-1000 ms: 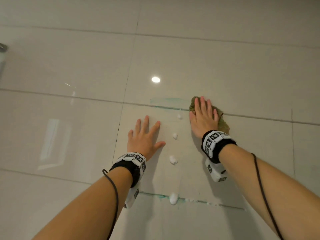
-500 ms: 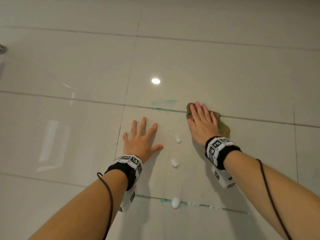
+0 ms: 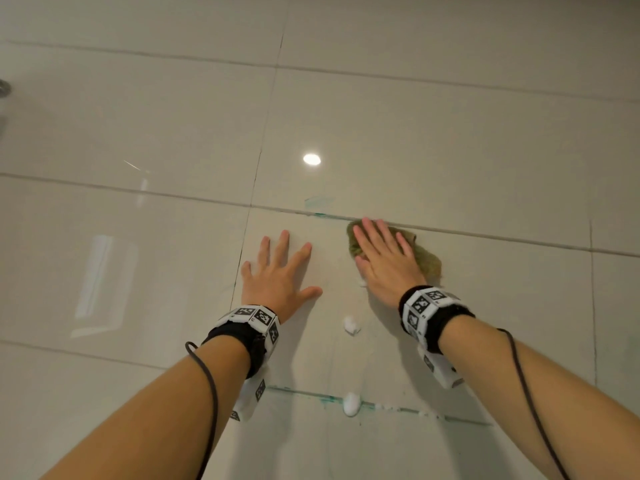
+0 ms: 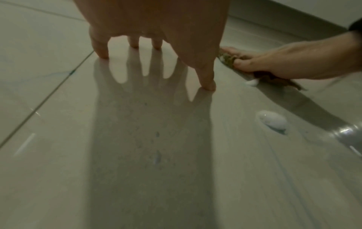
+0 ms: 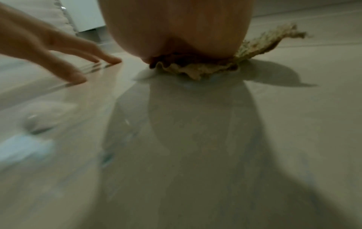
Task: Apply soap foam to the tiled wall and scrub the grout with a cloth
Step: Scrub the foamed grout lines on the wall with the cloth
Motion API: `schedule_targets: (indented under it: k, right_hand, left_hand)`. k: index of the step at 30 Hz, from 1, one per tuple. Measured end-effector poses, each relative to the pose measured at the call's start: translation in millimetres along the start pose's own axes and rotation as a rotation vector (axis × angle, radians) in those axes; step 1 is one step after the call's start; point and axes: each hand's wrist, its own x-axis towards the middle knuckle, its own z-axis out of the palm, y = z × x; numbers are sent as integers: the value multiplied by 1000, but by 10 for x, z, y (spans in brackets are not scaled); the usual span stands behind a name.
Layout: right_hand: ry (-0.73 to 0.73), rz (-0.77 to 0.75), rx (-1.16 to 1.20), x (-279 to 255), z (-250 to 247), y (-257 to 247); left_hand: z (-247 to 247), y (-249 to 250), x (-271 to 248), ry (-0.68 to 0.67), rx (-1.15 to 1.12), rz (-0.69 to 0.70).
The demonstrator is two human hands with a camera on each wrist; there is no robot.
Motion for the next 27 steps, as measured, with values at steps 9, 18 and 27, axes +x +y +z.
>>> schedule_targets:
  k: [9, 18, 27]
  right_hand:
    - [71, 109, 105, 822, -308, -229]
    - [-17, -207, -74, 250, 72, -462]
    - [84, 57, -31, 452, -93, -205]
  left_hand:
    - [27, -28, -68, 35, -19, -2]
    - [52, -146, -192, 37, -53, -6]
    - [90, -143, -215, 6, -105, -31]
